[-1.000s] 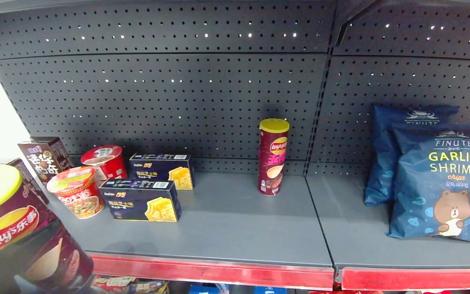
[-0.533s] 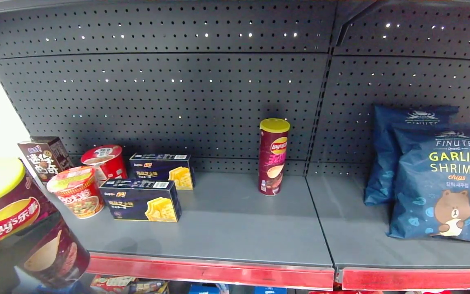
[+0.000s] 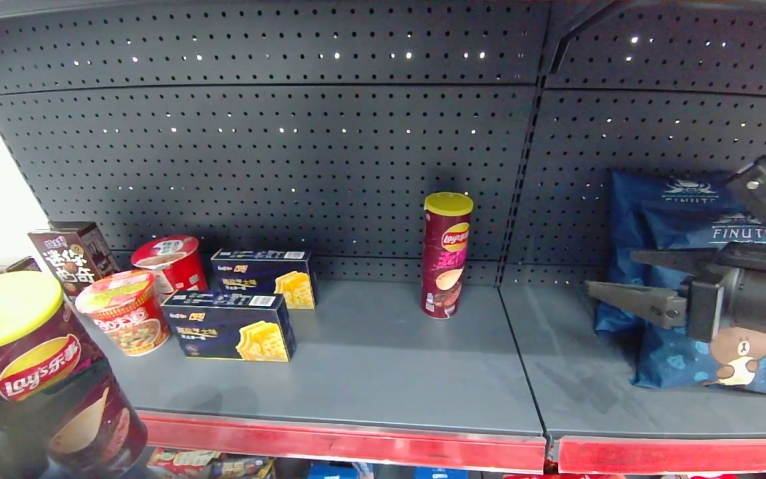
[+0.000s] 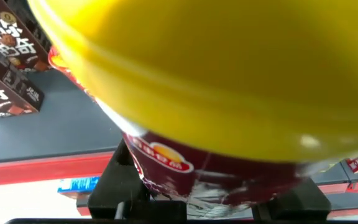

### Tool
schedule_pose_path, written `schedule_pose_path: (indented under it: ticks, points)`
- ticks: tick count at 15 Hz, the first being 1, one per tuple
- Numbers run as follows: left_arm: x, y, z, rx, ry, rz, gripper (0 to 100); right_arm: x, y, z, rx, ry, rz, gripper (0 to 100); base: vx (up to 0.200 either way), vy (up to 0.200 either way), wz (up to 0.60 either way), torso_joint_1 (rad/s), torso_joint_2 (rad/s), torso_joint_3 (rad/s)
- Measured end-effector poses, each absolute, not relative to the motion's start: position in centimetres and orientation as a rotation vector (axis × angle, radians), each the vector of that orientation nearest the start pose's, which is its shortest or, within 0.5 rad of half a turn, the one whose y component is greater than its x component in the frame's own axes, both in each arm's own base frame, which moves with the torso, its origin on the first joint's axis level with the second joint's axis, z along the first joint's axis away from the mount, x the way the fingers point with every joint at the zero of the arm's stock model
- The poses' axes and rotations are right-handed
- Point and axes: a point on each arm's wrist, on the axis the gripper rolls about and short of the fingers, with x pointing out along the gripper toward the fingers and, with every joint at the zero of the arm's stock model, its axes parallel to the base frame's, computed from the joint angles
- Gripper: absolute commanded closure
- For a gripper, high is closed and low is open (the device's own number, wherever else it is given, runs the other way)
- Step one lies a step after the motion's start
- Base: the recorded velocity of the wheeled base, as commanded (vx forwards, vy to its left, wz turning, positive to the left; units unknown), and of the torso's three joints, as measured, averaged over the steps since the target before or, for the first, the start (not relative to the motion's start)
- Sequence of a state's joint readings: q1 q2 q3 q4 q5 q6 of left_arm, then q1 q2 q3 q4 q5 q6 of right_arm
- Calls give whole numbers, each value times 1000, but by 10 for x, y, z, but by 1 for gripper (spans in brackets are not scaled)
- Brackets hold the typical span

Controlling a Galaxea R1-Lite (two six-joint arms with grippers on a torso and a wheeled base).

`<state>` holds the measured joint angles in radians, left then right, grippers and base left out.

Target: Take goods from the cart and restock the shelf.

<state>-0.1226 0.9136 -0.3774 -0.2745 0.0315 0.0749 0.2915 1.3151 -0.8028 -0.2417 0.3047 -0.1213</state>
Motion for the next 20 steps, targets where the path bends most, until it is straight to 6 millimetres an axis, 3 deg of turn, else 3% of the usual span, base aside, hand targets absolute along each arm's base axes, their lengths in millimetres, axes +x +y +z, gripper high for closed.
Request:
schedule_pose_path:
  ticks: [3,11,20]
  points:
    - [105,-12,191,91,243,-107,100,238,83,248,-131,227,627,0,0,0,0,0,0,0]
    - [112,-13,203,89,221,-100,100,305,139,238,-132,174,744,0,0,0,0,0,0,0]
    - [115,-13,199,90,242,-96,100,365,186,216,-135,164,792,0,0,0,0,0,0,0]
